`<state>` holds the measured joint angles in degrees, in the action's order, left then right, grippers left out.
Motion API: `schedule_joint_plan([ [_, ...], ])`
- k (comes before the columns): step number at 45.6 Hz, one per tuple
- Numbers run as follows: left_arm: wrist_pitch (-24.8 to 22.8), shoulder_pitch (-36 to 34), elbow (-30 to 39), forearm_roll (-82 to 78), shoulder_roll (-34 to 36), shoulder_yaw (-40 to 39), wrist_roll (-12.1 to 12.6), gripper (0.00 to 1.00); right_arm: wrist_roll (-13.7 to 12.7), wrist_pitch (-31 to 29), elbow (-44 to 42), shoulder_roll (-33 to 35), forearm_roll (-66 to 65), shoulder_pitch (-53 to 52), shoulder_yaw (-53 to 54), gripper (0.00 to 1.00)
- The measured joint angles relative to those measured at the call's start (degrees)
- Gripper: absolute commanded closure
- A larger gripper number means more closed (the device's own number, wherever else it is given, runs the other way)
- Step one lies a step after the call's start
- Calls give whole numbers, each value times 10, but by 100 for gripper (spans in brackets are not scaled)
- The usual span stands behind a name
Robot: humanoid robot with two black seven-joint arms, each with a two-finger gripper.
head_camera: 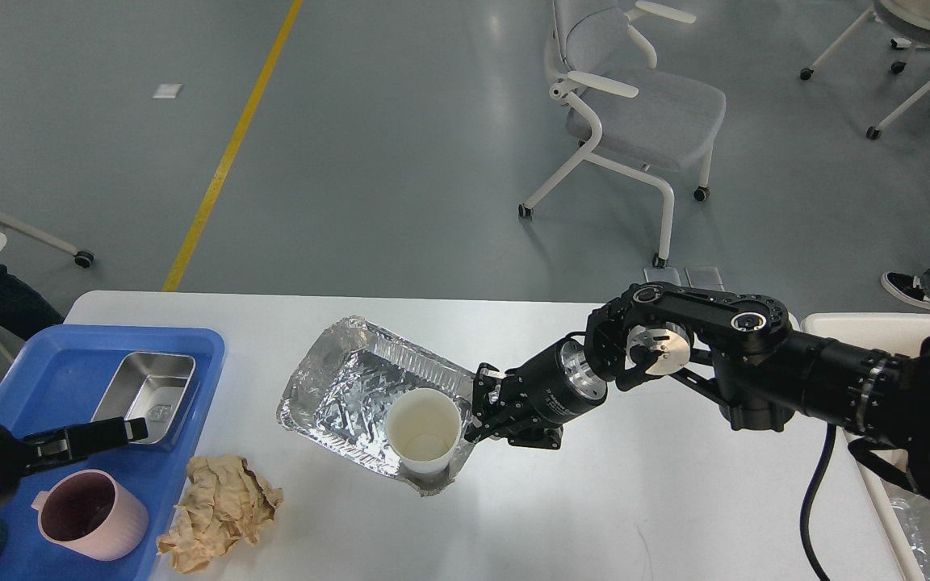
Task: Tidy desktop
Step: 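Move the left gripper down to the crumpled paper towel and grasp it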
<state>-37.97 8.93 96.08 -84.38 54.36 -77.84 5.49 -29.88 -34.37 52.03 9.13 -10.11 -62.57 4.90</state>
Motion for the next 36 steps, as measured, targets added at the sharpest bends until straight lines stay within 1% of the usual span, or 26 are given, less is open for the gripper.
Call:
schedule_joint_plan([
  [3, 1, -28, -10, -7, -13, 36, 7, 9, 0, 0, 0, 1, 0, 0, 0, 100],
  [11, 2, -85, -33, -31, -43, 110, 37, 10, 0, 1, 1, 1, 0, 0, 3, 100],
  [14, 2, -107, -41, -48, -61, 137, 43, 10, 0, 1, 0, 0, 0, 1, 4, 100],
  [21, 2, -136, -57, -84, -95, 183, 45, 10, 0, 0, 0, 0, 0, 2, 4, 100],
  [28, 2, -146, -64, -107, -124, 206, 49, 10, 1, 0, 0, 1, 0, 3, 5, 100],
  [36, 1, -152, -65, -134, -130, 232, 51, 10, 1, 0, 0, 1, 0, 4, 5, 100],
])
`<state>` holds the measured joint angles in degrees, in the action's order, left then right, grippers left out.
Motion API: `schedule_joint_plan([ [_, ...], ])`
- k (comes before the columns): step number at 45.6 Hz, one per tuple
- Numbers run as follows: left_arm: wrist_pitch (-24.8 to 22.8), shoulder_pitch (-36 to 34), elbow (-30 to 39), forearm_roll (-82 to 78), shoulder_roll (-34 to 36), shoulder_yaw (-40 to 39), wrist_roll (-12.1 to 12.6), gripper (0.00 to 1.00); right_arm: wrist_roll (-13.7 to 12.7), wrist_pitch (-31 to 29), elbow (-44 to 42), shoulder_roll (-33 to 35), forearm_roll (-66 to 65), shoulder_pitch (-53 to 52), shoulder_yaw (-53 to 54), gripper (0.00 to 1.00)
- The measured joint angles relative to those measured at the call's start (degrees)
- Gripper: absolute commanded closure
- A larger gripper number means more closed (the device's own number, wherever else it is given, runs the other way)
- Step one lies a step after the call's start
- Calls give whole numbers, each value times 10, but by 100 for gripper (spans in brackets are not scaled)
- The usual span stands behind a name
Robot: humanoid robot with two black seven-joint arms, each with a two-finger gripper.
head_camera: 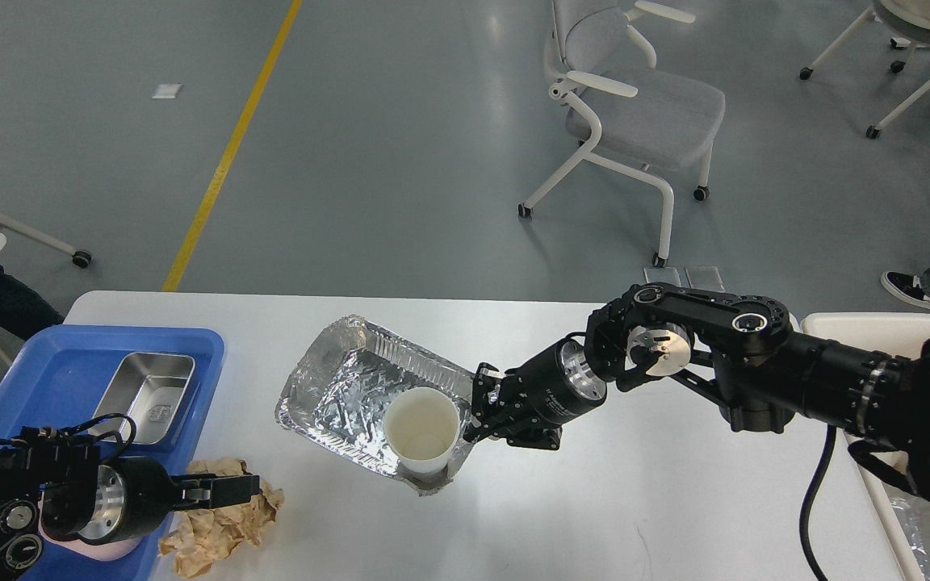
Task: Tidy desktop
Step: 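Move the left gripper down to the crumpled paper towel and grasp it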
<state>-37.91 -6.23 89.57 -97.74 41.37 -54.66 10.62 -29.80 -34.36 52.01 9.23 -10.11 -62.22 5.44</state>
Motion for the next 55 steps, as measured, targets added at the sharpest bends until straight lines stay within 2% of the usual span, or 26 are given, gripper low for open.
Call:
schedule_joint_plan([
  [6, -2, -7, 0, -3, 2, 3, 0, 19, 0, 0, 0, 1, 0, 1, 0, 100],
  [8, -4, -8, 0, -3, 3, 3, -1, 29, 0, 0, -1, 1, 0, 1, 0, 100],
  [9, -4, -9, 0, -4, 3, 4, -1, 39, 0, 0, -1, 1, 0, 1, 0, 100],
  [10, -5, -9, 0, -4, 3, 6, -2, 44, 0, 0, -1, 1, 0, 1, 0, 100],
  [14, -6, -9, 0, -4, 4, 15, -3, 55, 0, 2, -2, 0, 0, 1, 0, 100],
  [29, -34, -24, 3, -4, 21, 36, -1, 56, 1, 7, -2, 1, -9, 3, 0, 100],
  [31, -37, -25, 3, -4, 24, 36, -3, 59, 1, 7, -2, 1, -12, 4, 0, 100],
  [34, -38, -26, 4, -4, 25, 36, -5, 79, 1, 8, -2, 1, -14, 6, 0, 100],
  [39, -40, -25, 9, -4, 26, 36, -7, 99, 1, 9, -2, 0, -16, 7, 0, 100],
  [55, -56, -25, 32, -3, 42, 31, -10, 100, 1, 16, -2, -1, -16, 11, 0, 100],
])
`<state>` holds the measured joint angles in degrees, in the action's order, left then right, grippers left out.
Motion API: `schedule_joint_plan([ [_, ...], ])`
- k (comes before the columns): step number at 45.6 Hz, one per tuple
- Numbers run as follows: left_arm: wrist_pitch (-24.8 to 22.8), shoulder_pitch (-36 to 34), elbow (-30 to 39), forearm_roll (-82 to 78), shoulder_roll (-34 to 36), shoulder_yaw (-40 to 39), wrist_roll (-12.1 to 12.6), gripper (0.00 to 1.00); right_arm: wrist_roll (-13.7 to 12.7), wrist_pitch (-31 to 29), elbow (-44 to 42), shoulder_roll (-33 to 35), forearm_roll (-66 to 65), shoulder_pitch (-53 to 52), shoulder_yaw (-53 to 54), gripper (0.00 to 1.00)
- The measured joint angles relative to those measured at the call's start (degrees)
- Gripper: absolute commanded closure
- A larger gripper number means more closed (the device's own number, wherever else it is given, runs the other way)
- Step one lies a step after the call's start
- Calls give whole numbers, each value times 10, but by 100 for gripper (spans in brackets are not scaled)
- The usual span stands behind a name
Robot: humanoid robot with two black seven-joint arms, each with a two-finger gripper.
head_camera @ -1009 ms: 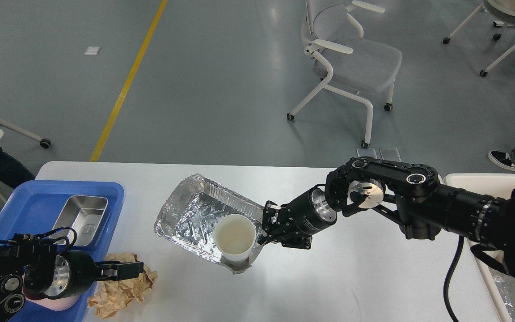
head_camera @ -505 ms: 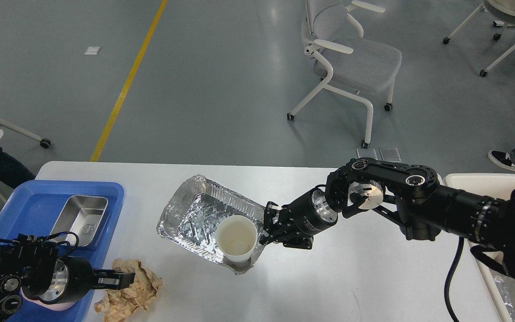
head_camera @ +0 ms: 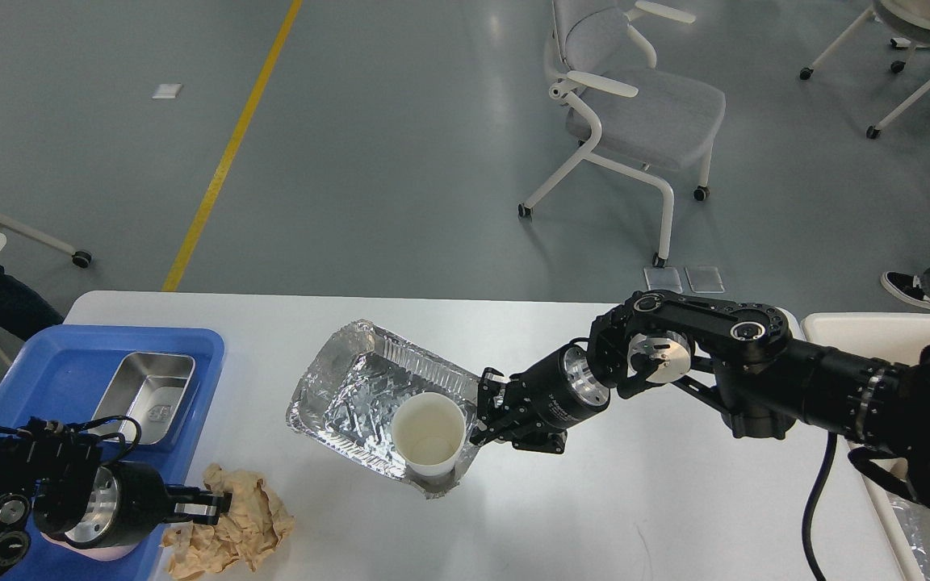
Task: Tidy desktop
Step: 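Move the left gripper down to the crumpled paper towel and grasp it, then lift the paper towel and release it into the foil tray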
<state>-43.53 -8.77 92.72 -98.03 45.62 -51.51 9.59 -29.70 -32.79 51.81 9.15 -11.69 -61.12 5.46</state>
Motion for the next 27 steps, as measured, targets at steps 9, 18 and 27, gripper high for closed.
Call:
schedule_joint_plan([
  [9, -9, 0, 20, 7, 22, -12, 0, 100, 0, 0, 0, 1, 0, 0, 1, 100],
  [18, -57, -26, 48, 72, 61, -92, -1, 100, 0, 1, 0, 1, -2, 1, 1, 100],
  [27, -112, -83, 53, 118, 75, -197, 3, 100, 0, 1, -1, -1, -9, 1, 1, 100],
])
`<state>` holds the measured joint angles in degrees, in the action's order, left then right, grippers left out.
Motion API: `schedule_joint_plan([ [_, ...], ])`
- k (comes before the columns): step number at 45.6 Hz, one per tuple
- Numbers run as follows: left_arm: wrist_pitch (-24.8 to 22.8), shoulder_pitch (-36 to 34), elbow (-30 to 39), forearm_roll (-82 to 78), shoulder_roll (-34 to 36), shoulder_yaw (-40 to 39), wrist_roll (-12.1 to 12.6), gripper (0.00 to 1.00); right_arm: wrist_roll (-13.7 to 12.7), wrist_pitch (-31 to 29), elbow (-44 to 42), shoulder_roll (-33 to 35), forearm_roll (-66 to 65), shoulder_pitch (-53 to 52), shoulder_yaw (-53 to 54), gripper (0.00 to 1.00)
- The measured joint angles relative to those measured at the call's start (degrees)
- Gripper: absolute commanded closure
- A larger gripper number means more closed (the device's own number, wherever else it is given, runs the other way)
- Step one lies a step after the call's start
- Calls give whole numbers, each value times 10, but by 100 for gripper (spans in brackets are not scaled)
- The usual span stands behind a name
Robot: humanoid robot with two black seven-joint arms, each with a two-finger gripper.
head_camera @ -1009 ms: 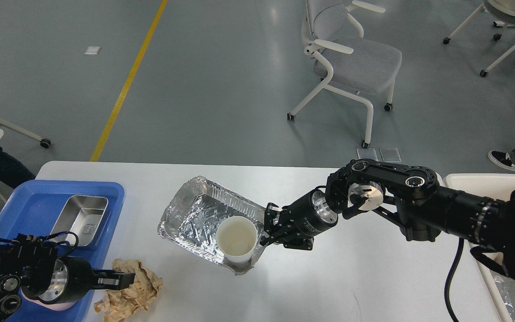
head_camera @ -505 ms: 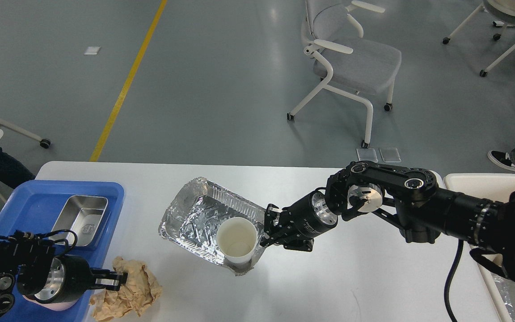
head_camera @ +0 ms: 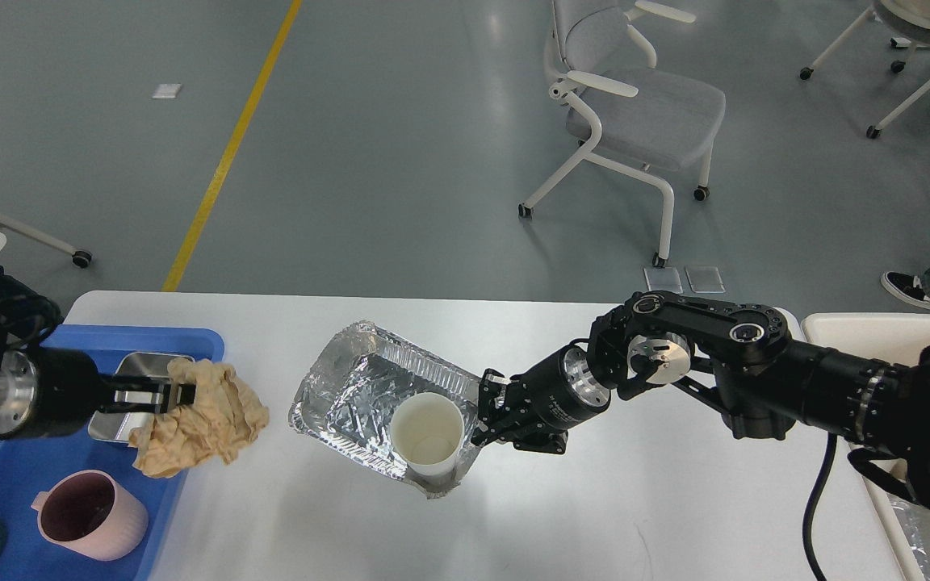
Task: Tidy desktop
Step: 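Lift the paper towel and release it into the foil tray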
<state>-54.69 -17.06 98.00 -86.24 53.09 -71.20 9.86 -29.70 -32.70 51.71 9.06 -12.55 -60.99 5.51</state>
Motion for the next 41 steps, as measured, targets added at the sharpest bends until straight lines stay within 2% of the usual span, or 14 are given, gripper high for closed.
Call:
schedule_joint_plan([
  [7, -3, -55, 0, 12, 9, -51, 2, 100, 0, 0, 0, 0, -1, 0, 0, 100],
  [14, -3, -116, -6, 31, 27, -64, 4, 100, 0, 0, 0, 0, -1, 0, 1, 100],
  [23, -3, -128, -8, 34, 20, -56, 8, 100, 0, 0, 1, 0, -1, 0, 2, 100],
  [31, -3, -125, -8, 34, -34, -28, 19, 100, 0, 0, 1, 0, -1, -1, 2, 100],
  [41, -3, -132, -8, 24, -134, 41, 53, 100, 0, -1, 1, -1, -1, -1, 5, 100],
])
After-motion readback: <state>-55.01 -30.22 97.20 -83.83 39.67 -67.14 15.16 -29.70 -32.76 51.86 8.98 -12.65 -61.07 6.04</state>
